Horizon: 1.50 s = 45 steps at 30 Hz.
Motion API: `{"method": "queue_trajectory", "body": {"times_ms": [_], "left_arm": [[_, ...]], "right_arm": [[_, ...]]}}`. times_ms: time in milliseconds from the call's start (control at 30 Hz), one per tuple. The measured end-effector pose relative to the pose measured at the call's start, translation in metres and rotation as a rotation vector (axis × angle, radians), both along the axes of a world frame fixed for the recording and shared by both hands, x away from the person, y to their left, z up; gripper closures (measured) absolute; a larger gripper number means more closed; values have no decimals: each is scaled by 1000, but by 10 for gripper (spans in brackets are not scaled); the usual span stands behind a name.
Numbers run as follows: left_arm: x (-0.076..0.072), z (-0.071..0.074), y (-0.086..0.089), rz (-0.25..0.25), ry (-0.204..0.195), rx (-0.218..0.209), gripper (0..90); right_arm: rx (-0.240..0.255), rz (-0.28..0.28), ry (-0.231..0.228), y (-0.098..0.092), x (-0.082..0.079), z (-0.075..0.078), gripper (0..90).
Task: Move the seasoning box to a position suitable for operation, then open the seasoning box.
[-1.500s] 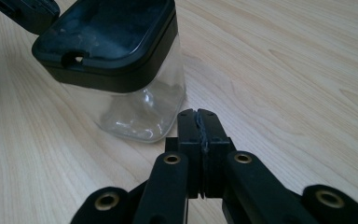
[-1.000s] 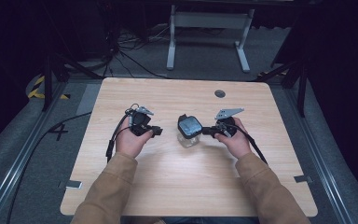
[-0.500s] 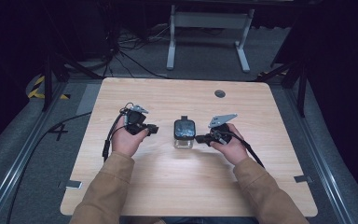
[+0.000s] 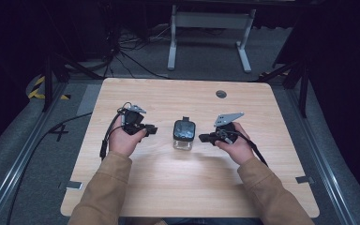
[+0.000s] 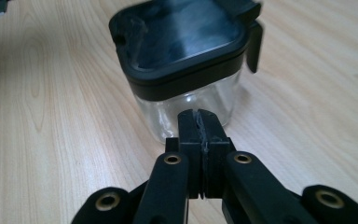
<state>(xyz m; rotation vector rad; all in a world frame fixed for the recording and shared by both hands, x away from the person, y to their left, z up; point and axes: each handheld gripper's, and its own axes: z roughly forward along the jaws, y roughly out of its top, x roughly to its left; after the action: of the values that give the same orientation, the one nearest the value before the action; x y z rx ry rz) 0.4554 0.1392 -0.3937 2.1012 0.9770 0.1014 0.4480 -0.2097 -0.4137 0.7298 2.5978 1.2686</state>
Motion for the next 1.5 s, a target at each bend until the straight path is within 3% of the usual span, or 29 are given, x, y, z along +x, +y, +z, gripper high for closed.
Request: {"method": "queue_trajectory", "body": {"times_ms": [300,467,600,767,900,1100,1500], "left_arm": [[-4,5,3,-12,-7,-9,739],[-8,5,6,-19,-1,-1,724],[-14,7,11,-9,1,-11,714],[-21,7,18,-17,1,3,702],[-25,6,26,3,8,0,701],[-28,4,32,18,12,-2,701],[-27,2,31,13,15,-1,700]], "right_arm": [[66,-19,-19,-8,5,24,900],[83,-10,-26,-3,11,36,900],[136,-1,-22,6,23,47,900],[133,6,-18,18,37,53,900],[117,11,-6,30,50,52,900],[76,0,17,39,63,39,900],[64,-12,32,41,71,28,900]]}}
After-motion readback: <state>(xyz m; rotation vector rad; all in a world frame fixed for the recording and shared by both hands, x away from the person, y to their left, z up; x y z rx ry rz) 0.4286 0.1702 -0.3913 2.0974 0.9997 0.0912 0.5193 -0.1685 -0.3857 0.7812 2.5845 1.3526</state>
